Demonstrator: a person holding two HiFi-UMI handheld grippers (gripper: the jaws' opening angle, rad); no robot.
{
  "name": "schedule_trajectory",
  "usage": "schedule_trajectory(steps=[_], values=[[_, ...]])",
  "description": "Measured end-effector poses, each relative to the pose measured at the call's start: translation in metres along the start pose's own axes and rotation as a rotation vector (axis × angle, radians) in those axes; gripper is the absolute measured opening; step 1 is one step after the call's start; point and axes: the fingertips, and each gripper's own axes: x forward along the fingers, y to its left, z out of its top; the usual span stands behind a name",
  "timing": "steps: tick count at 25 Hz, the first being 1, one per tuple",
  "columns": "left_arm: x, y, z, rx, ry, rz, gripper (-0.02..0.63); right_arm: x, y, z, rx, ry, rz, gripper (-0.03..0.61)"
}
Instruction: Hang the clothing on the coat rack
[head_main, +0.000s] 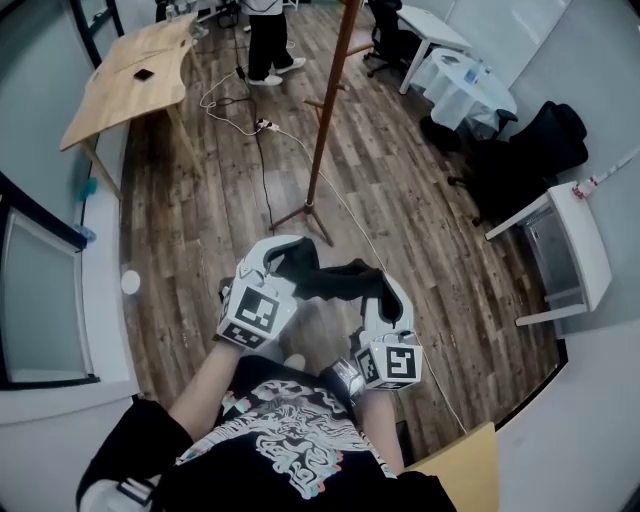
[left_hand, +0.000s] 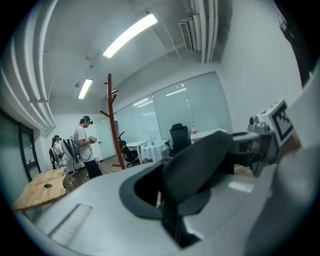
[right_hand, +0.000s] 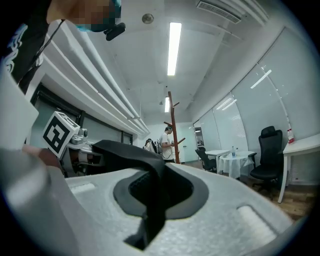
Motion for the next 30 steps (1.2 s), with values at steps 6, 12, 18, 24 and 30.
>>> schedule_trajectory(steps=[6,12,18,24,30], values=[[0.007,-0.013,-0.004,-0.003,0.011,0.003,-0.006,0.000,-0.011,-0.010,-0.004,0.021,-0.006,0.023],[0.023,-0.009,0.000,-0.004,0.018,0.021,-0.005,0.007,-0.023,-0.014,-0.010,0.033,0.013,0.023],[0.051,0.002,-0.006,-0.014,0.026,0.019,-0.005,0.029,-0.040,-0.019,-0.033,0.044,0.023,0.022],[0.094,0.023,-0.007,-0.009,0.045,0.015,-0.006,0.068,-0.065,-0.026,-0.035,0.064,0.021,0.022],[0.146,0.063,-0.011,-0.016,0.061,0.019,-0.006,0.127,-0.091,-0.035,-0.038,0.091,0.019,0.022]])
